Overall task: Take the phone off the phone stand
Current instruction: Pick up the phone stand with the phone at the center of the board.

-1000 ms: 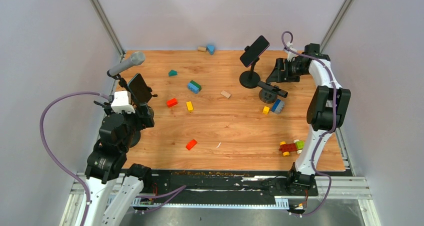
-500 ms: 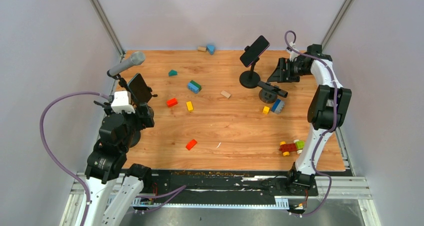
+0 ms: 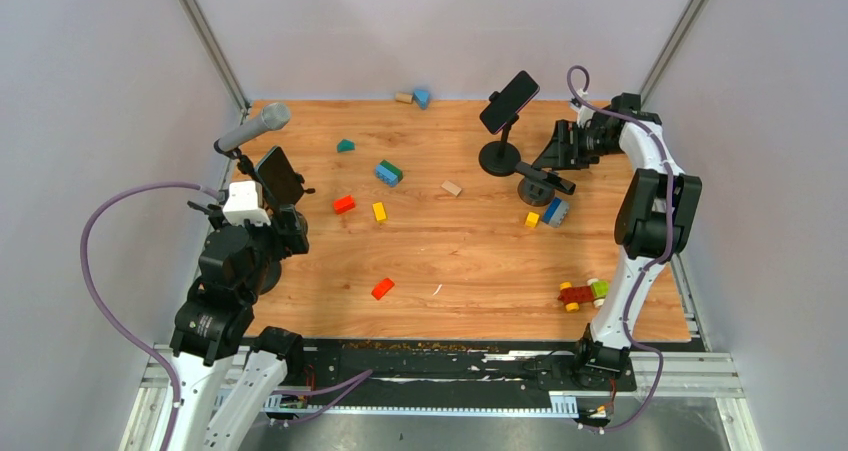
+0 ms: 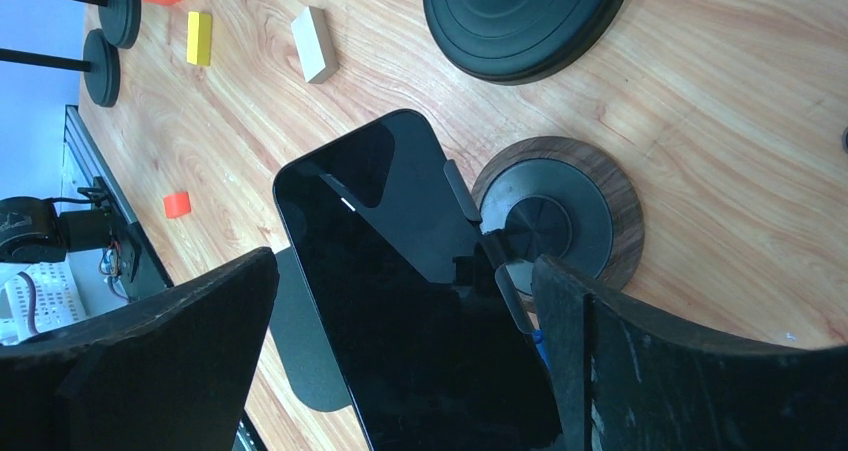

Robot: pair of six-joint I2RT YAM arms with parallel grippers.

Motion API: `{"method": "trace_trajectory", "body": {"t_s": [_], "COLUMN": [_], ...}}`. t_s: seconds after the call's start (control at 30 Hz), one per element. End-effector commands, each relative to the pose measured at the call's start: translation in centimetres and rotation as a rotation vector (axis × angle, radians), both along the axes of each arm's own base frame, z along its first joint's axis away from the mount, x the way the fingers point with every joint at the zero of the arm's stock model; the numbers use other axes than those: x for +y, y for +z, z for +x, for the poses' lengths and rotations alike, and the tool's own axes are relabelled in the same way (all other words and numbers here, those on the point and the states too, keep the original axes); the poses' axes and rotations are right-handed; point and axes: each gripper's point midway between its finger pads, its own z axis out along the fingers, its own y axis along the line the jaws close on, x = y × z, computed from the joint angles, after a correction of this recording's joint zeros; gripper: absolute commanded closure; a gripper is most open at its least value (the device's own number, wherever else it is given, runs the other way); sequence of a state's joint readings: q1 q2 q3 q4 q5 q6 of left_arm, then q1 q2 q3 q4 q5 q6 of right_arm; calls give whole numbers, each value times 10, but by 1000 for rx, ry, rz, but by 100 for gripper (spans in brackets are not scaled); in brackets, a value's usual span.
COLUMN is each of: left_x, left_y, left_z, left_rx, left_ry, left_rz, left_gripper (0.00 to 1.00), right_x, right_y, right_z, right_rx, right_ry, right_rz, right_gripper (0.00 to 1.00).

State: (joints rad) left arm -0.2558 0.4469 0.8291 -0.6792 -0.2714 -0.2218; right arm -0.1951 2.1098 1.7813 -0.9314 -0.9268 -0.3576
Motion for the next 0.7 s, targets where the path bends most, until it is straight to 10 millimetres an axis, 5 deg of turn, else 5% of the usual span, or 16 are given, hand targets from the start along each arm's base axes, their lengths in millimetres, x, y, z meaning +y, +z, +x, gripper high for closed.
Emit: {"method": "trace_trajectory", "body": {"t_s": [0.0,0.67], "left_x": [-2,-4], "left_y": [2,2], "left_z": [0,0], "left_rx": [-10,-9], "left_ry": [-6,-14], "left_rz": [-8,-8], "left_gripper": [0,0], "right_x": [5,27], "right_y": [7,3], "right_z": [-1,-18], "right_rx": [-46,-51], "right_ry": [38,115], "right_rz": [25,43], "right_gripper": [0,0]}}
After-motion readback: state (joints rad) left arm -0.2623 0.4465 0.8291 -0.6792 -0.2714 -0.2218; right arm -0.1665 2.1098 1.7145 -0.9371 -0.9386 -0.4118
